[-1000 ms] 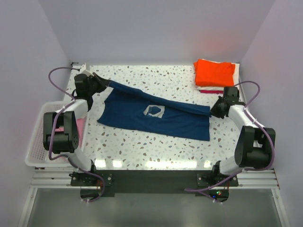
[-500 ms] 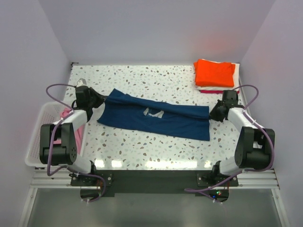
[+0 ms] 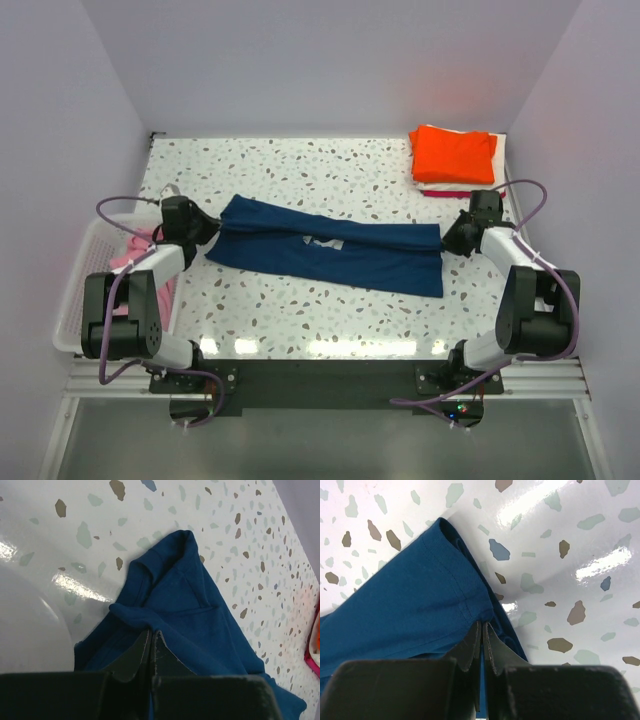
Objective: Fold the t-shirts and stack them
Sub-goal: Fold the tshirt
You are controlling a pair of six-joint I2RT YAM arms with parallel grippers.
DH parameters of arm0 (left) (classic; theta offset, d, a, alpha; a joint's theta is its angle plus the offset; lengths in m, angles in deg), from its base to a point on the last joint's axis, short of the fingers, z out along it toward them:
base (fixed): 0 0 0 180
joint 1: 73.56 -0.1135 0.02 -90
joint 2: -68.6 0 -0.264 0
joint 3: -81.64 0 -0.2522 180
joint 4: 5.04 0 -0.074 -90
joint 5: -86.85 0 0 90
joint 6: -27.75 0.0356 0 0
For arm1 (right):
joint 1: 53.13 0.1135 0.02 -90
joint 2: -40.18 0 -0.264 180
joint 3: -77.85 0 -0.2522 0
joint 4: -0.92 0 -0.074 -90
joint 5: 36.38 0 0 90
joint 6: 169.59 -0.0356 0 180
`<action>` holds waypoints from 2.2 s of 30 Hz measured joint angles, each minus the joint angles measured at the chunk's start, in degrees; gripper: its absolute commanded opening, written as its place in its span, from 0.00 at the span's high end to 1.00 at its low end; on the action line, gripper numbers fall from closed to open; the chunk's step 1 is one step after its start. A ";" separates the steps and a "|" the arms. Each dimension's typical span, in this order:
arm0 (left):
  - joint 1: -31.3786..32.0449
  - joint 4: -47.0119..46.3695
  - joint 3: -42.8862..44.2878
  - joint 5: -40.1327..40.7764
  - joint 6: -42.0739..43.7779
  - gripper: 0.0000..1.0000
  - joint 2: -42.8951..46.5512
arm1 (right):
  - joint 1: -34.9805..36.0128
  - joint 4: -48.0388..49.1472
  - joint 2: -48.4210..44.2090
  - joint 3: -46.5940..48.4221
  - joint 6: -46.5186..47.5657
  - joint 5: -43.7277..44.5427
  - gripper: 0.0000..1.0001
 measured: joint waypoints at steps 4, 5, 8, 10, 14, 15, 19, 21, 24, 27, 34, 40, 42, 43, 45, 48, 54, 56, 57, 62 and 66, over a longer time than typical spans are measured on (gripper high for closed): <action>0.00 0.02 -0.57 0.15 -0.42 1.00 0.00 | 0.00 0.04 -0.02 0.00 -0.28 0.00 0.93; 0.00 0.04 -0.57 0.26 -0.61 0.99 0.00 | -0.02 0.22 -0.04 -0.07 -0.37 -0.04 0.90; 0.00 0.48 -0.68 0.83 -1.51 0.89 0.22 | -0.02 1.81 -0.46 -1.57 -0.52 -0.26 0.82; 0.00 1.27 -0.81 1.33 -1.99 0.80 0.63 | -0.04 2.12 -1.16 -3.48 -0.70 -0.44 0.75; 0.00 1.46 -1.11 1.55 -2.45 0.54 2.27 | -0.04 1.77 -3.41 -6.25 -0.81 -0.74 0.68; 0.04 1.31 -1.20 1.55 -2.54 0.51 2.95 | -0.04 1.57 -4.09 -6.38 -0.79 -0.90 0.68; -0.15 1.73 -1.44 1.53 -2.84 0.51 5.64 | 0.42 1.55 -8.87 -6.34 -0.59 -1.92 0.66; 0.22 1.88 -1.40 1.60 -2.67 0.52 6.51 | 1.97 1.16 -10.62 -5.16 -0.17 -1.60 0.65; 2.56 3.63 0.66 2.38 -2.12 0.56 5.99 | 7.32 0.68 -10.29 -1.38 0.44 -0.11 0.65; 8.28 5.51 6.67 4.33 -0.76 0.60 1.88 | 13.60 0.83 -6.73 4.13 1.49 0.63 0.64; 19.04 6.14 14.47 6.32 1.68 0.66 -7.74 | 19.41 0.52 2.43 8.44 3.93 3.32 0.52; 24.90 7.13 18.64 7.37 4.15 0.69 -16.94 | 21.05 1.11 3.74 8.24 5.51 6.29 0.48; 26.49 7.39 19.87 7.58 4.74 0.70 -19.28 | 21.09 1.84 4.81 8.24 5.84 7.37 0.51; 27.26 7.61 20.37 7.76 5.07 0.71 -20.20 | 21.14 1.95 5.79 8.15 5.86 7.76 0.52; 28.26 8.11 21.00 8.11 5.27 0.78 -21.33 | 21.14 2.14 7.15 7.54 5.86 8.46 0.55; 29.62 9.49 21.44 9.05 5.42 0.82 -21.97 | 21.27 2.45 7.91 4.87 5.79 8.83 0.63; 31.36 10.91 21.46 11.04 6.21 0.91 -21.90 | 21.46 1.84 7.54 1.79 5.14 10.21 0.80; 31.74 11.04 21.24 11.43 6.32 0.92 -21.57 | 21.46 1.57 6.73 1.38 4.96 10.67 0.83; 31.89 11.13 21.03 11.61 6.38 0.93 -21.27 | 21.46 1.42 6.10 1.29 4.90 10.95 0.83; 32.11 11.50 20.15 11.87 6.58 1.00 -19.76 | 21.46 1.25 3.15 1.25 4.59 11.89 0.87; 32.46 11.61 18.88 11.96 6.64 1.00 -18.29 | 21.46 1.16 1.70 1.25 4.50 11.96 0.87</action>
